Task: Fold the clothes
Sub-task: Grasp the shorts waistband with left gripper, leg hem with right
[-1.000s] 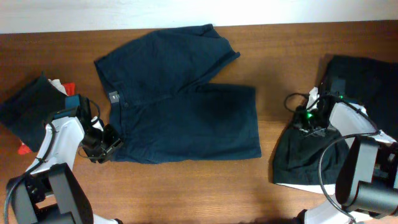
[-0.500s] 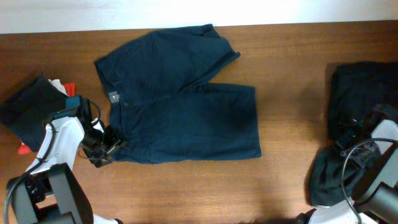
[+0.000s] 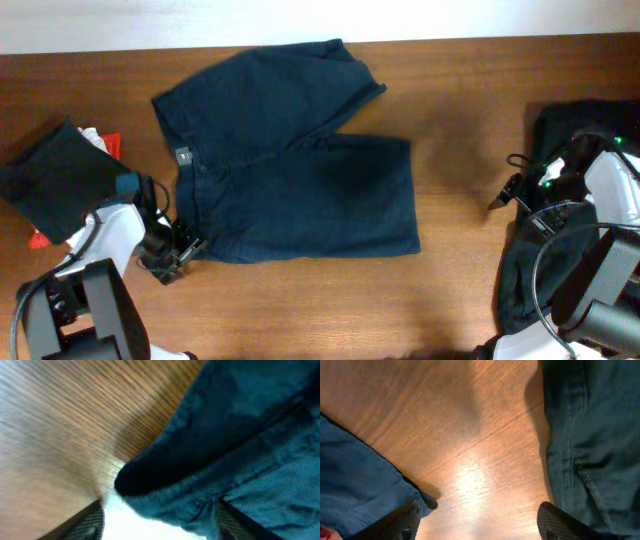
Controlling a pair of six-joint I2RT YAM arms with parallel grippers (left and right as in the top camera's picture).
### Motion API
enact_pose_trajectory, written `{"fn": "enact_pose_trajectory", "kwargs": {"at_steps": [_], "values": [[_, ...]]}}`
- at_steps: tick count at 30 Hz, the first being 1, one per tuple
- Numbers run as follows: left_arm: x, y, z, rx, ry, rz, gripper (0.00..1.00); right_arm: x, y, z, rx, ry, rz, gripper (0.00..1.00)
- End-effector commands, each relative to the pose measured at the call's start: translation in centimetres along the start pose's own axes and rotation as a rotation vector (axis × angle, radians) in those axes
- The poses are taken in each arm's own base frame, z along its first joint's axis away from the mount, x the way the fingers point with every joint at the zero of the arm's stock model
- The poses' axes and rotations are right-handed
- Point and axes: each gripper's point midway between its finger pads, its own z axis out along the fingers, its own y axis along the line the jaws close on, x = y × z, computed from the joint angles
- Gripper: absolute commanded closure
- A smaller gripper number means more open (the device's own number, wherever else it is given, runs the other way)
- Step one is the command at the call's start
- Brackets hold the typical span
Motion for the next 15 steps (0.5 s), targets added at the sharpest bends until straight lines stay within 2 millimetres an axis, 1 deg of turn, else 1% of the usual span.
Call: {"fn": "enact_pose_trajectory", "kwargs": {"at_steps": [1,2,3,5,7,9,11,12,13,15], "values": [[0.9,0.1,1.2,0.018,0.020,-0.108,0.52,0.8,-0.1,0.3,-0.003,0.018,0.017,0.21],[0.3,-0.1,1.2,0.032,-0.001,-0.103,0.63,1.2,-0.2,0.4,0.002,0.037,0.022,0.21],[0.0,-0.3,1.2,0.039,-0.014,-0.100,0.67,1.6,-0.2,0.5,0.006,0.051,0.007,0.22],[-0.3,-0.5,1.2,0.048,-0.028,-0.096,0.80,3.0,0.1,1.1,0.008,0.102,0.000,0.21],[-0.8,-0.5,1.2,0.042,-0.048,-0.091,0.83,5.0,1.3,2.4,-0.035,0.173,-0.052,0.21],[-1.0,-0.6,1.2,0.046,-0.059,-0.089,0.88,6.8,1.8,3.7,-0.015,0.221,-0.093,0.21],[-0.9,-0.6,1.1,0.044,-0.057,-0.086,0.90,8.3,2.6,4.9,-0.009,0.259,-0.140,0.21],[-0.8,-0.7,1.1,0.043,-0.056,-0.076,0.92,9.3,3.3,5.5,-0.010,0.281,-0.188,0.19],[-0.7,-1.1,0.8,0.049,-0.068,-0.044,0.95,10.8,4.3,6.2,-0.005,0.310,-0.246,0.19],[-0.8,-1.6,-0.1,0.054,-0.110,0.001,1.00,12.7,5.4,7.3,-0.017,0.349,-0.298,0.17]]}}
